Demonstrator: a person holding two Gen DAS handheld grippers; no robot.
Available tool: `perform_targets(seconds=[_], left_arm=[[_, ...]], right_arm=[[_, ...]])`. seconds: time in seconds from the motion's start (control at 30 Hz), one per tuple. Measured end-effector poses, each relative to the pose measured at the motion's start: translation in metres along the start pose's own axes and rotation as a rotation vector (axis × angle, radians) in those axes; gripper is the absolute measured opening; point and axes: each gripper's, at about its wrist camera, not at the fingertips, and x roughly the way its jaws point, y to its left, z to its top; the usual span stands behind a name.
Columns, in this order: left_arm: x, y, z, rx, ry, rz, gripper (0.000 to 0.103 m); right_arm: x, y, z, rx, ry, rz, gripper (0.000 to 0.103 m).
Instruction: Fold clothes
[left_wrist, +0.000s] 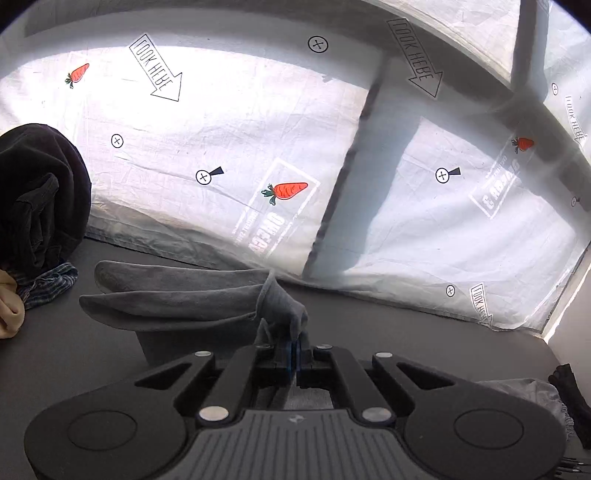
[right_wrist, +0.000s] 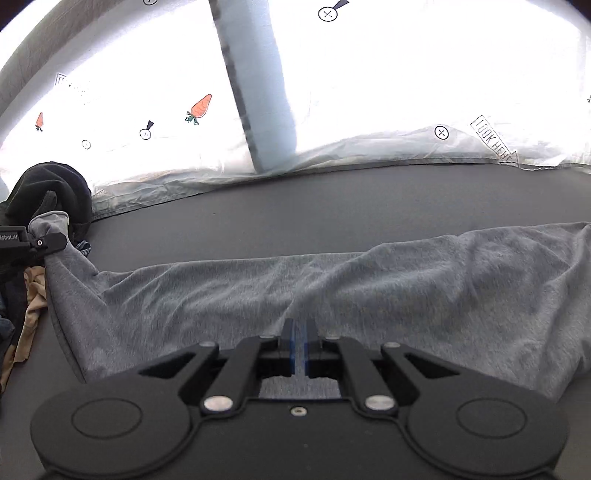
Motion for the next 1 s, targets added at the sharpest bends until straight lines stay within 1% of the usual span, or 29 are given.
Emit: perform_targets(seconds=[0.03, 0.07, 0.1, 0.13, 0.17, 0.2, 0.23, 0.3, 0.37, 0.4, 0.43, 0.5, 0.57, 0.6, 0.63, 0.67, 0.7, 0.73, 0.8, 0.83, 0.87, 0.9, 0.97, 1.0], left_arm=[[0.006, -0.036, -0.007, 0.061, 0.021, -0.069, 0.001], [0.013, -0.063, -0.015, 0.100, 0.060, -0.120, 0.002], [0.021, -0.086, -0.025, 0.132, 0.118, -0.162, 0.004], [0.033, -0.113, -0.041, 0.176, 0.206, -0.213, 0.009], [0.044, -0.137, -0.063, 0.226, 0.283, -0.266, 0.020], [0.052, -0.156, -0.087, 0.284, 0.344, -0.295, 0.028], [0.057, -0.170, -0.107, 0.346, 0.394, -0.292, 0.034], [0.058, -0.183, -0.136, 0.447, 0.453, -0.256, 0.033], [0.048, -0.176, -0.144, 0.448, 0.462, -0.260, 0.034], [0.043, -0.166, -0.142, 0.418, 0.460, -0.255, 0.035], [0.039, -0.155, -0.140, 0.383, 0.453, -0.235, 0.038], [0.029, -0.125, -0.130, 0.292, 0.420, -0.129, 0.040], [0.025, -0.096, -0.122, 0.257, 0.402, -0.019, 0.040], [0.023, -0.082, -0.118, 0.245, 0.394, 0.034, 0.040], [0.019, -0.070, -0.118, 0.259, 0.392, 0.069, 0.040], [0.015, -0.059, -0.120, 0.282, 0.398, 0.088, 0.040], [0.011, -0.049, -0.122, 0.307, 0.406, 0.105, 0.041], [0.010, -0.044, -0.127, 0.345, 0.421, 0.109, 0.041], [0.003, -0.039, -0.137, 0.444, 0.437, 0.128, 0.048], [0.000, -0.037, -0.142, 0.492, 0.444, 0.138, 0.053], [0.000, -0.037, -0.146, 0.530, 0.444, 0.150, 0.054], [0.000, -0.037, -0.150, 0.563, 0.443, 0.161, 0.055], [0.001, -0.038, -0.153, 0.582, 0.431, 0.163, 0.055], [0.004, -0.039, -0.152, 0.572, 0.424, 0.161, 0.056]], right_arm=[[-0.008, -0.017, 0.000, 0.031, -0.010, -0.026, 0.004], [-0.015, -0.034, 0.000, 0.062, -0.017, -0.053, 0.004], [-0.023, -0.050, 0.000, 0.092, -0.024, -0.079, 0.004], [-0.029, -0.066, -0.002, 0.114, -0.024, -0.107, 0.005], [-0.034, -0.081, -0.003, 0.135, -0.023, -0.134, 0.005], [-0.037, -0.093, -0.006, 0.150, -0.016, -0.157, 0.005], [-0.040, -0.105, -0.009, 0.162, -0.008, -0.179, 0.005], [-0.043, -0.125, -0.014, 0.184, 0.008, -0.215, 0.007], [-0.042, -0.140, -0.018, 0.192, 0.026, -0.226, 0.008], [-0.041, -0.145, -0.019, 0.188, 0.033, -0.226, 0.009], [-0.037, -0.146, -0.019, 0.179, 0.044, -0.221, 0.010], [-0.026, -0.145, -0.018, 0.162, 0.069, -0.186, 0.011], [-0.014, -0.139, -0.017, 0.140, 0.100, -0.126, 0.012], [-0.009, -0.133, -0.016, 0.128, 0.113, -0.092, 0.015], [-0.003, -0.127, -0.016, 0.124, 0.123, -0.061, 0.019], [0.004, -0.121, -0.015, 0.145, 0.136, -0.010, 0.022], [0.012, -0.115, -0.015, 0.171, 0.150, 0.047, 0.027], [0.018, -0.111, -0.015, 0.198, 0.161, 0.086, 0.035], [0.032, -0.099, -0.015, 0.229, 0.191, 0.134, 0.044], [0.039, -0.092, -0.016, 0.221, 0.205, 0.133, 0.046], [0.044, -0.086, -0.017, 0.204, 0.216, 0.120, 0.047], [0.048, -0.082, -0.018, 0.197, 0.223, 0.113, 0.051], [0.054, -0.074, -0.020, 0.188, 0.234, 0.101, 0.053], [0.056, -0.072, -0.021, 0.186, 0.237, 0.095, 0.055]])
